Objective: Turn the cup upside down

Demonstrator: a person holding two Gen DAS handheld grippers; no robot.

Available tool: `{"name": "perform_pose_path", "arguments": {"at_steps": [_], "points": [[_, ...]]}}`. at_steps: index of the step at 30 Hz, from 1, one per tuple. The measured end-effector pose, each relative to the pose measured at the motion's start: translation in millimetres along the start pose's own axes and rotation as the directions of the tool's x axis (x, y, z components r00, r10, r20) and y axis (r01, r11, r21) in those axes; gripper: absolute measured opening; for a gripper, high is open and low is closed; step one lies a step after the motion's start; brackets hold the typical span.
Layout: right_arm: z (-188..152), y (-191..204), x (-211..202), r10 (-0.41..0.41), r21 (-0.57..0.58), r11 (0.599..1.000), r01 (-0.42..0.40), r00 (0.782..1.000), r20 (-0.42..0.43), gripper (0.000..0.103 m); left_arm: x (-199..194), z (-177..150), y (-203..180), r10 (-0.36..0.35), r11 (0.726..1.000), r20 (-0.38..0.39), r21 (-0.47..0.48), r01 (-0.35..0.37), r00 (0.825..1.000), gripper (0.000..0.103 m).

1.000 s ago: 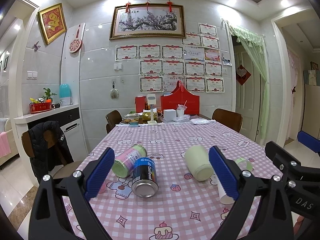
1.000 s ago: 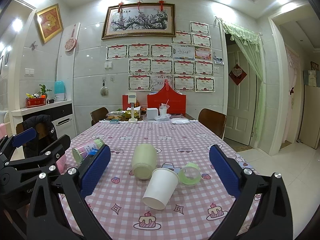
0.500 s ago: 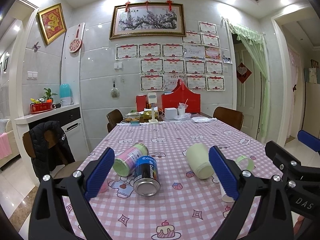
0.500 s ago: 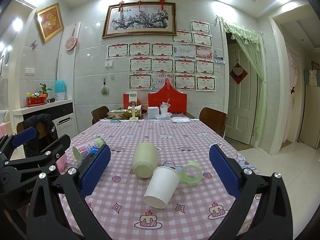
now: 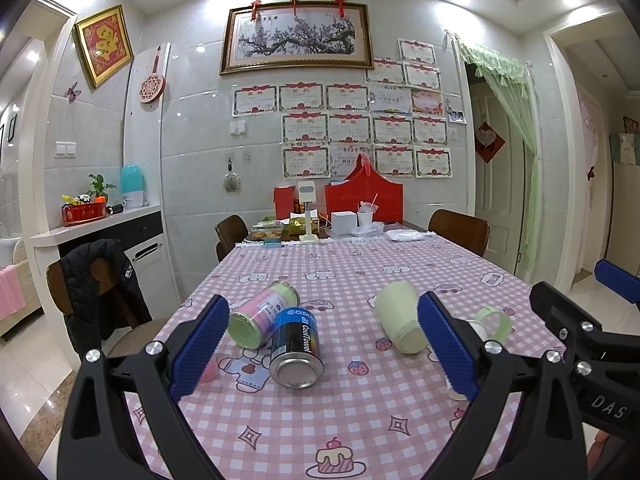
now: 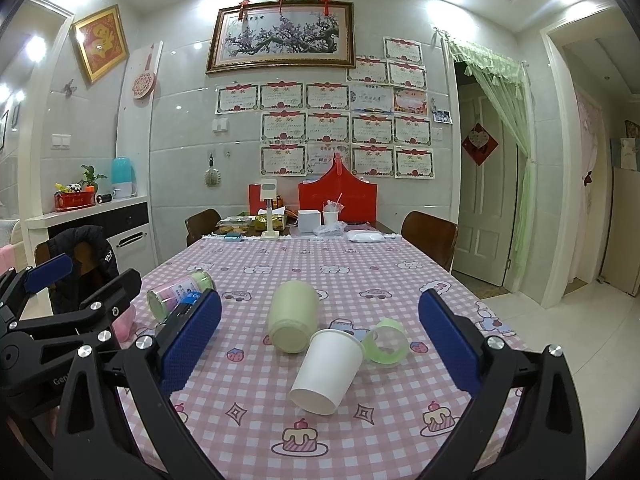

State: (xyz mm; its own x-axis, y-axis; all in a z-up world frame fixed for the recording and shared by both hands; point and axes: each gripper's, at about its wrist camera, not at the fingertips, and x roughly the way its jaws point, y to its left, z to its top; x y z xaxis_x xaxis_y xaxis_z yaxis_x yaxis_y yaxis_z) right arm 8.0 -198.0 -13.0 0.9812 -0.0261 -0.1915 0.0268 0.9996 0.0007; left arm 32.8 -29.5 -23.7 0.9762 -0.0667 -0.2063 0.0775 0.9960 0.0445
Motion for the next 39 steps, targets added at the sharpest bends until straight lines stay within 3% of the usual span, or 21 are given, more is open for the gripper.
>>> {"name": "perform_pose_path", "arguments": {"at_steps": [16, 23, 29, 39], "points": [[-7, 4, 19, 0.014, -0.001, 1.0, -0.014, 0.999, -0.032, 0.095, 15, -4, 6, 0.01, 1.0, -0.056, -0.002, -0.011, 0.998, 0.094], [-11, 6, 41, 0.03, -0.004, 1.0, -0.031, 0.997, -0.074, 0.095, 38, -13, 16, -0.006, 1.0, -0.125, -0.01, 0.005, 0.992, 0.094], [-18, 8, 73, 0.065, 0.005, 0.998, -0.065, 0.988, -0.14, 0.095, 77, -28, 31, -0.006, 0.999, -0.249, -0.042, -0.005, 0.969, 0.094], [-27, 20, 127, 0.157, 0.031, 0.988, -0.154, 0.954, -0.255, 0.095, 140, -45, 36, 0.038, 0.999, -0.371, -0.012, -0.046, 0.928, 0.094]]}}
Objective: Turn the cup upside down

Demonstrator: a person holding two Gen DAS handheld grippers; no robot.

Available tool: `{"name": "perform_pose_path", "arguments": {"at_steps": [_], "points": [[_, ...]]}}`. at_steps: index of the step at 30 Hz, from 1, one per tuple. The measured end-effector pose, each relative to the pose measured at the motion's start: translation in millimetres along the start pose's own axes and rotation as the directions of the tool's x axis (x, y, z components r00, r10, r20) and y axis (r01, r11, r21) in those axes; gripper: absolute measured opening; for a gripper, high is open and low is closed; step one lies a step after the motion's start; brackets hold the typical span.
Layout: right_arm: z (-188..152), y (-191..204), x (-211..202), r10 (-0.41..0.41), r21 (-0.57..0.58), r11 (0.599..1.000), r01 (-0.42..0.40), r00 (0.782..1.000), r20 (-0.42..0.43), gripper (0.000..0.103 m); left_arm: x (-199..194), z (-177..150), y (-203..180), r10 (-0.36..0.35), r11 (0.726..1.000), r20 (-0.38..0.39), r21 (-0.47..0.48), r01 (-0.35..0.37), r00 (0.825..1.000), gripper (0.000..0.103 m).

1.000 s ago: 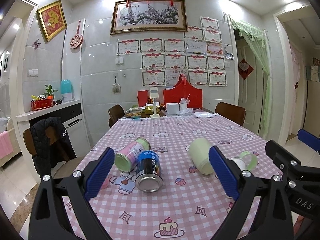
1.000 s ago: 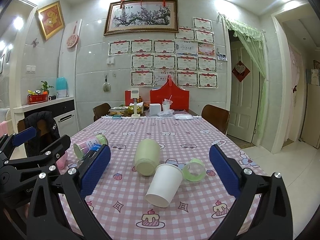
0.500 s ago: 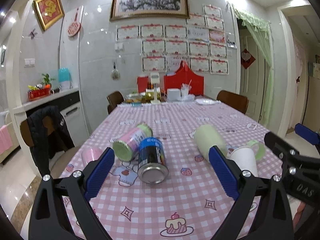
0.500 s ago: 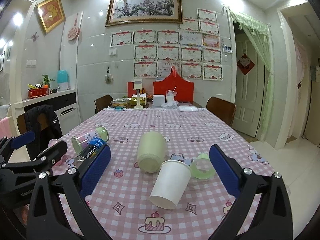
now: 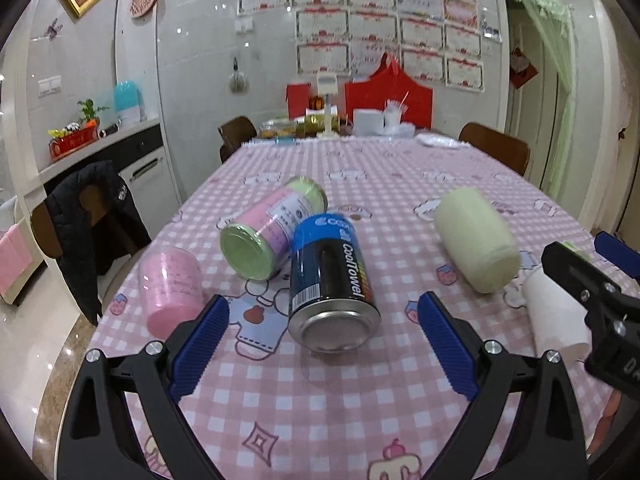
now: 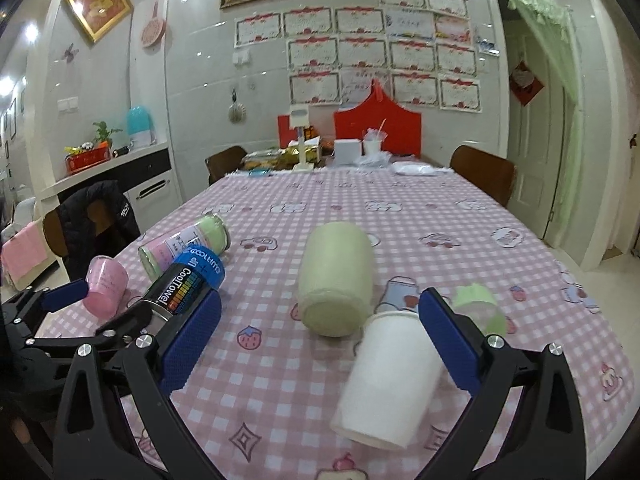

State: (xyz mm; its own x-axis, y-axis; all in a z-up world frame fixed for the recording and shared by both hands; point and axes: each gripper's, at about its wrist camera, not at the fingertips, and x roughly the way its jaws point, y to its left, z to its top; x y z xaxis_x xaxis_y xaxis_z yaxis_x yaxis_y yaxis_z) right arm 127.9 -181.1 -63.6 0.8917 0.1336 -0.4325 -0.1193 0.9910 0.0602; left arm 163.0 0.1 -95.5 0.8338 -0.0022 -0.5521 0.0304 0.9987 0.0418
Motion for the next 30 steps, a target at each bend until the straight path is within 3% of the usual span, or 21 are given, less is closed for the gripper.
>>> {"name": "perform_pose_path", "arguments": {"at_steps": [10, 12, 14, 21, 30], "points": [[2, 2, 25, 0.026, 0.001, 1.0, -0.026, 0.998, -0.059, 0.095, 46, 2, -9, 0.022, 0.999, -0.086, 0.032, -0.019, 0.996, 0.09], [1, 2, 28, 0.026, 0.0, 1.0, -0.026, 0.997, -0.068, 0.095, 49, 1, -9, 0.015, 0.999, -0.092, 0.031, -0.013, 0.996, 0.074], [1, 1, 31, 0.025, 0.001, 1.0, -0.025, 0.997, -0.076, 0.095, 57, 1, -8, 0.003, 1.0, -0.121, 0.02, -0.001, 0.993, 0.065], [0, 3, 33, 0.035, 0.008, 0.999, -0.034, 0.995, -0.092, 0.095, 53, -3, -7, -0.006, 1.0, -0.119, 0.026, 0.009, 0.993, 0.065], [-2, 10, 16, 0.033, 0.007, 0.999, -0.033, 0.995, -0.089, 0.095, 15, -25, -5, -0.093, 0.995, -0.116, 0.019, 0.096, 0.989, 0.065]]}}
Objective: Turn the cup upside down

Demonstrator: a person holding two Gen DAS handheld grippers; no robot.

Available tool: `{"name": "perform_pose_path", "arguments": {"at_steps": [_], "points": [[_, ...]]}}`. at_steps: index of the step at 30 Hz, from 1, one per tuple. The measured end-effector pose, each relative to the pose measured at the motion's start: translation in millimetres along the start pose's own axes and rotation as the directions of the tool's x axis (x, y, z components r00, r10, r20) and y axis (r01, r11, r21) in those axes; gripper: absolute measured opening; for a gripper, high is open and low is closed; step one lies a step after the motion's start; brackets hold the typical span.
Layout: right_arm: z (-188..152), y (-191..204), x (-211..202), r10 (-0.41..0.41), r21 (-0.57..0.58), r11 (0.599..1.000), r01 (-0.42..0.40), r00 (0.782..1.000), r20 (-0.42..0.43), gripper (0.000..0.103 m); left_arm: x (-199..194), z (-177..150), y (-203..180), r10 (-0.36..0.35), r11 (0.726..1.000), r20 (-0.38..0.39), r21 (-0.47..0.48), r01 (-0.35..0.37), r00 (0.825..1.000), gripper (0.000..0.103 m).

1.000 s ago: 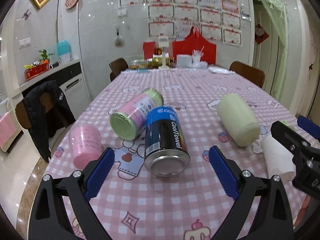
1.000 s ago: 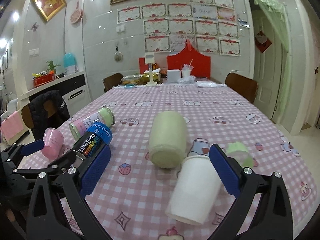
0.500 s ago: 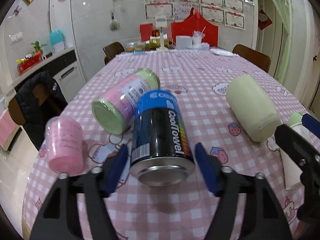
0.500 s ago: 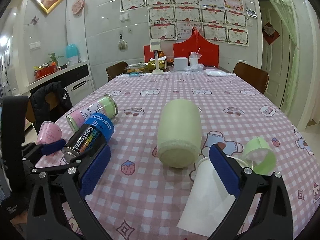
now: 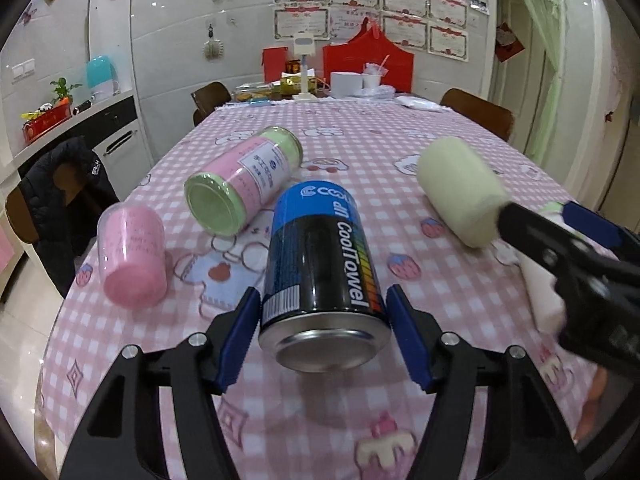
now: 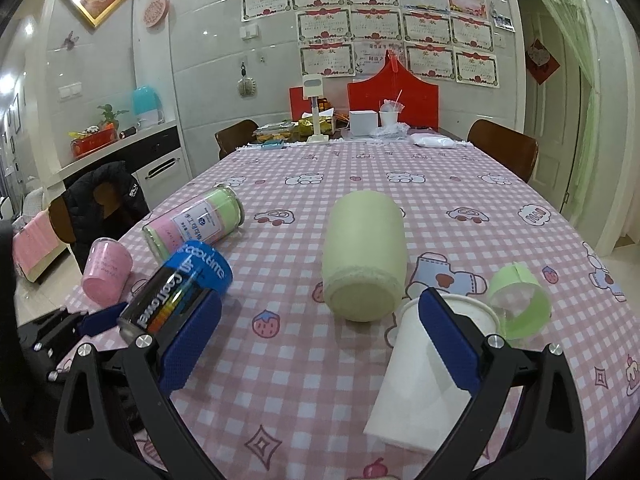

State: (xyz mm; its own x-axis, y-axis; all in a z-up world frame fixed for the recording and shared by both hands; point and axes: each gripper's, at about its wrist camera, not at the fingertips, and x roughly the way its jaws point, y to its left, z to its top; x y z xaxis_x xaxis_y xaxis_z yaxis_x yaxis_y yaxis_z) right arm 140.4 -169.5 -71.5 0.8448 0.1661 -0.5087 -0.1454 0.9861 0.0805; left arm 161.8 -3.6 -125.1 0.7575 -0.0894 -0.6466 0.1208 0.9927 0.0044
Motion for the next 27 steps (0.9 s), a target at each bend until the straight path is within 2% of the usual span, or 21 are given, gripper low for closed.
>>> {"name": "perform_pose_path", "arguments": {"at_steps": [10, 16, 20, 27], "points": [[-10, 21, -19, 0.013, -0.025, 1.0, -0.014, 0.999, -0.032, 0.095, -30, -25, -16, -0.059, 0.998, 0.003, 0.036, 0.059, 0.998, 0.065], [-9, 25, -20, 0.015, -0.02, 1.0, -0.016, 0.998, -0.056, 0.095, -29, -27, -1, -0.127, 0.991, -0.013, -0.046, 0.126, 0.992, 0.065], [-5, 25, -24, 0.037, -0.002, 0.999, -0.037, 0.998, -0.056, 0.095, -41, -25, 9, -0.132, 0.988, 0.031, -0.08, 0.134, 0.991, 0.071], [6, 30, -20, 0.12, 0.052, 0.992, -0.116, 0.988, -0.093, 0.095, -58, -20, 30, -0.125, 0.984, 0.082, -0.116, 0.134, 0.989, 0.071]]}}
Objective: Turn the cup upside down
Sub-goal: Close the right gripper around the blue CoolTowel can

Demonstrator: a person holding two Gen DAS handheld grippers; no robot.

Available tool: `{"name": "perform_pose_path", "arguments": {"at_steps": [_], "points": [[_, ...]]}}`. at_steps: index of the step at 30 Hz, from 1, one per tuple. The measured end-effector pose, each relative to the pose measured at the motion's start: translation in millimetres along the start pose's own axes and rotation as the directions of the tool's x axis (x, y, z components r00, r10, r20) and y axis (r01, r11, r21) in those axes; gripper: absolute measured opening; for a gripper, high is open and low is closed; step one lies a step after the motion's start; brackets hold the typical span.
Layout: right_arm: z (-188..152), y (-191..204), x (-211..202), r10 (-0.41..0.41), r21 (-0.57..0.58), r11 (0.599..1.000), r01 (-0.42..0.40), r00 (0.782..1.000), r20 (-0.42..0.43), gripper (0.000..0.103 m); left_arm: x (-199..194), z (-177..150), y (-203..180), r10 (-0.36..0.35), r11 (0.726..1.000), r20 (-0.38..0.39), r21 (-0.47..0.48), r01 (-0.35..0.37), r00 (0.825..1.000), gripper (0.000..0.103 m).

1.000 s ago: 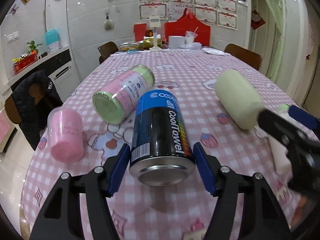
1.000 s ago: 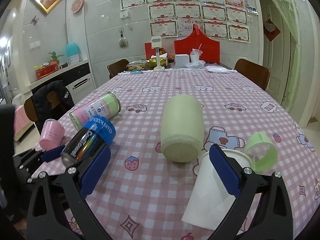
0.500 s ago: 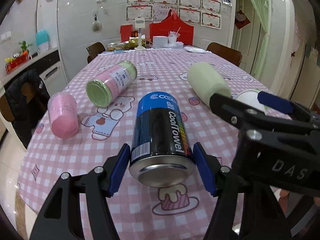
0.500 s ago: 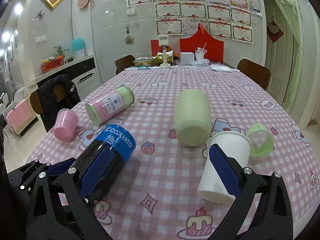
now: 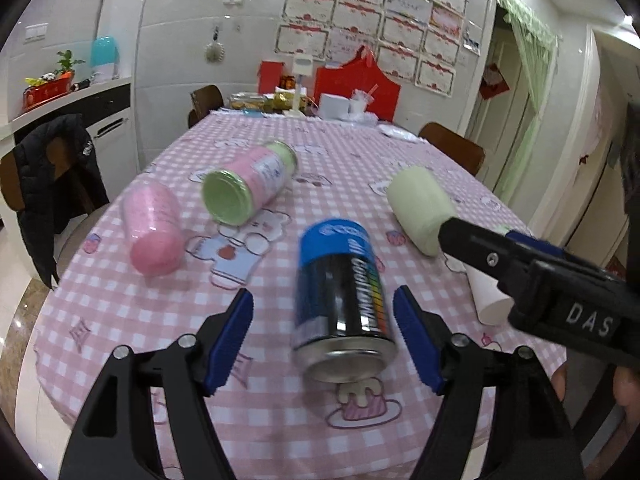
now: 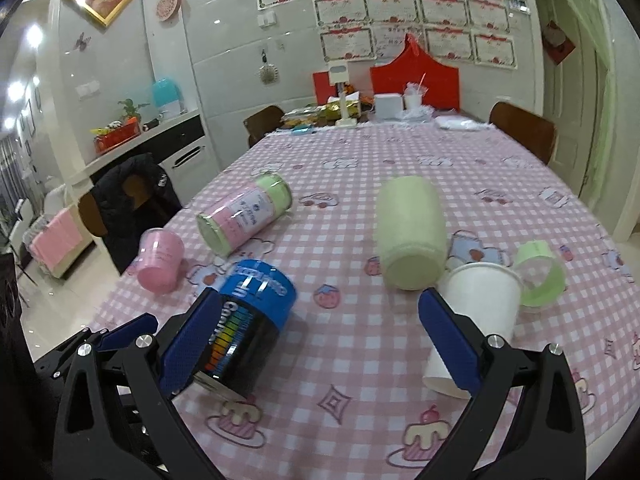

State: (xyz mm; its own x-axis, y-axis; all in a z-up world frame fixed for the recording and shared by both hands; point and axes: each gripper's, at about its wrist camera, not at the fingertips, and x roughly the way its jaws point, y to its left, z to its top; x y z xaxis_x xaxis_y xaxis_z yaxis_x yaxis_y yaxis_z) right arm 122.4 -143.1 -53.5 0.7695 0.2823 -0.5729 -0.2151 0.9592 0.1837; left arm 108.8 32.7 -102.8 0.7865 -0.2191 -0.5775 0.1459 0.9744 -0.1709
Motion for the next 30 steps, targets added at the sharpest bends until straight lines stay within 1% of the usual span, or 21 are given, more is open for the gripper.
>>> {"name": "perform_pose_path", "arguments": {"at_steps": [2, 5, 7, 9, 11, 16, 20, 22, 24, 25, 26, 28, 29, 30], "points": [[2, 4, 6, 0.032, 0.017, 0.999, -0.031, 0.999, -0.029, 0.095, -7, 4, 13, 0.012, 1.0, 0.019, -0.025, -0.011, 1.0, 0.071], [4, 10, 19, 0.092, 0.049, 0.995, -0.088, 0.993, -0.08, 0.095, -7, 12, 33, 0.074, 0.996, 0.027, -0.055, -0.072, 0.997, 0.071], [5, 13, 34, 0.125, 0.082, 0.99, -0.116, 0.984, -0.125, 0.095, -4, 16, 46, 0.1, 0.992, 0.026, -0.076, -0.098, 0.995, 0.071], [6, 15, 45, 0.141, 0.101, 0.987, -0.126, 0.977, -0.158, 0.095, -1, 19, 59, 0.093, 0.991, 0.02, -0.096, -0.091, 0.995, 0.071], [8, 16, 57, 0.155, 0.122, 0.984, -0.133, 0.969, -0.191, 0.095, 5, 20, 66, 0.099, 0.99, 0.007, -0.097, -0.098, 0.995, 0.071], [9, 10, 88, 0.227, 0.222, 0.961, -0.167, 0.931, -0.285, 0.095, 22, 23, 74, 0.096, 0.992, -0.012, -0.085, -0.097, 0.995, 0.071], [8, 8, 101, 0.239, 0.249, 0.955, -0.164, 0.92, -0.311, 0.095, 36, 23, 79, 0.098, 0.992, -0.029, -0.08, -0.1, 0.995, 0.071], [8, 6, 106, 0.259, 0.273, 0.946, -0.172, 0.91, -0.322, 0.094, 41, 23, 80, 0.09, 0.993, -0.034, -0.075, -0.092, 0.995, 0.071], [9, 5, 109, 0.271, 0.281, 0.943, -0.18, 0.904, -0.331, 0.09, 44, 24, 80, 0.089, 0.993, -0.034, -0.071, -0.091, 0.995, 0.071], [9, 4, 110, 0.271, 0.282, 0.942, -0.179, 0.903, -0.332, 0.08, 46, 24, 80, 0.086, 0.994, -0.035, -0.07, -0.088, 0.996, 0.071], [10, 3, 112, 0.278, 0.285, 0.941, -0.184, 0.9, -0.335, 0.076, 47, 24, 79, 0.082, 0.994, -0.036, -0.068, -0.084, 0.996, 0.071], [10, 3, 114, 0.284, 0.286, 0.939, -0.19, 0.897, -0.34, 0.074, 49, 25, 78, 0.077, 0.995, -0.037, -0.063, -0.079, 0.996, 0.071], [10, 3, 115, 0.285, 0.284, 0.94, -0.191, 0.897, -0.339, 0.072, 49, 25, 77, 0.076, 0.995, -0.037, -0.063, -0.079, 0.996, 0.071], [11, 4, 115, 0.277, 0.275, 0.943, -0.187, 0.899, -0.34, 0.072, 50, 25, 76, 0.072, 0.995, -0.038, -0.064, -0.074, 0.997, 0.071]]}}
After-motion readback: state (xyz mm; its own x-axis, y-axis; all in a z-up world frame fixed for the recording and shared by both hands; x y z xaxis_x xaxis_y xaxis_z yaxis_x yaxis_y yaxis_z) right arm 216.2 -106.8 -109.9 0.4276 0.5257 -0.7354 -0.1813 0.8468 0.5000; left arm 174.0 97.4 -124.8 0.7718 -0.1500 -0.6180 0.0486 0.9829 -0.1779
